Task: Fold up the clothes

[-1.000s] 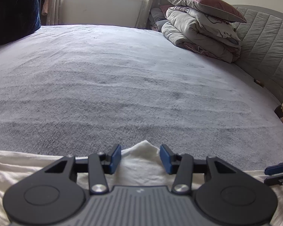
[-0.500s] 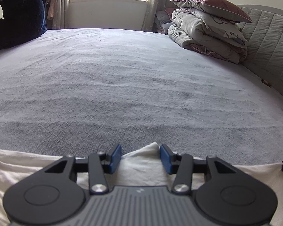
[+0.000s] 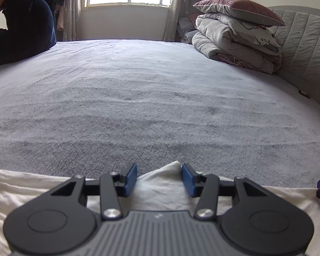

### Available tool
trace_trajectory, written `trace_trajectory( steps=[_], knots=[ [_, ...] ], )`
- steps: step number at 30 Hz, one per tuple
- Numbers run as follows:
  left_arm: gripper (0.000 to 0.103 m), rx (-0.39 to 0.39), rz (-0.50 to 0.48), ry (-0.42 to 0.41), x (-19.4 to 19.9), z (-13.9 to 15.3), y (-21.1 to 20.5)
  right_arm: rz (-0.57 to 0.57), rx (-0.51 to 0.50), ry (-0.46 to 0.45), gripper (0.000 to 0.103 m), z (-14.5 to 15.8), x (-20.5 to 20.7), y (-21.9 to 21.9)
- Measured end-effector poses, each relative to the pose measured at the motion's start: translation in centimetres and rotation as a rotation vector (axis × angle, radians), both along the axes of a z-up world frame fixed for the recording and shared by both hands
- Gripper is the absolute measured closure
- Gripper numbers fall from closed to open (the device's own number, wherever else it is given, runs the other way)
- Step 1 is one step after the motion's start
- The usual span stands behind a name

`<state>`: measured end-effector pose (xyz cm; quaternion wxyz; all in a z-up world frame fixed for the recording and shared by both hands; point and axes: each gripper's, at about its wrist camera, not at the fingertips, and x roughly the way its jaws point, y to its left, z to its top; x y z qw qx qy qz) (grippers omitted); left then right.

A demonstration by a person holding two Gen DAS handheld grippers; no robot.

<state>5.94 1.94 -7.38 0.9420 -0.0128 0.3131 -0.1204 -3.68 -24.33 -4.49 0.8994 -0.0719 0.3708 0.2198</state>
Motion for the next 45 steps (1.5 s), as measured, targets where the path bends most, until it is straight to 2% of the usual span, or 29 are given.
trace_trajectory(
  steps=[5, 8, 12, 16, 17, 18, 22, 25, 26, 29, 33, 38, 40, 45],
  knots=[
    [0.056, 0.004, -0.013, -0.022, -0.7, 0.2, -0.1, 0.014, 0.104, 0.022, 0.088, 0.3, 1.6, 1.5],
    [0.056, 0.015, -0.018, -0.027, -0.9, 0.0, 0.0, 0.025, 0.135, 0.043, 0.087, -0.1, 2.7, 2.8],
    [0.056, 0.012, -0.016, -0.022, -0.9, -0.2, 0.5, 0.023, 0.180, 0.079, 0.080, -0.8, 4.2, 4.0],
    [0.056, 0.003, -0.020, -0.036, -1.0, -0.1, 0.8, 0.004, 0.217, 0.102, 0.080, -1.7, 5.2, 4.5],
    [0.055, 0.000, -0.020, -0.041, -1.1, -0.1, 0.8, 0.000, 0.220, 0.103, 0.085, -1.9, 5.3, 4.6],
    [0.055, -0.002, -0.021, -0.045, -1.1, 0.0, 0.9, -0.002, 0.218, 0.099, 0.099, -1.9, 5.4, 4.7],
    [0.055, -0.012, -0.024, -0.062, -1.3, 0.2, 1.1, -0.044, 0.175, 0.036, 0.099, -1.6, 5.4, 5.0],
    [0.055, -0.020, -0.027, -0.075, -1.5, 0.3, 1.3, -0.075, 0.153, 0.041, 0.098, -2.0, 5.7, 5.1],
    [0.055, -0.022, -0.028, -0.080, -1.5, 0.4, 1.3, -0.079, 0.148, 0.035, 0.097, -1.9, 5.6, 5.0],
    [0.055, -0.029, -0.030, -0.093, -1.7, 0.6, 1.5, -0.096, 0.146, -0.024, 0.087, -0.9, 4.7, 5.0],
    [0.055, -0.086, -0.077, -0.102, -1.9, 0.9, 1.8, -0.043, 0.135, -0.096, 0.075, 0.1, 2.3, 5.8],
    [0.055, -0.006, -0.137, -0.060, -1.9, -0.5, 0.3, 0.042, 0.094, -0.088, 0.074, -1.4, 0.1, 7.0],
    [0.055, 0.010, -0.129, -0.051, -1.8, -0.6, 0.3, 0.036, 0.074, -0.065, 0.073, -2.3, -0.4, 6.7],
    [0.052, 0.030, -0.100, -0.047, -2.0, -0.9, 1.3, 0.037, 0.067, -0.081, 0.067, -2.8, -2.8, 4.3]
  ],
)
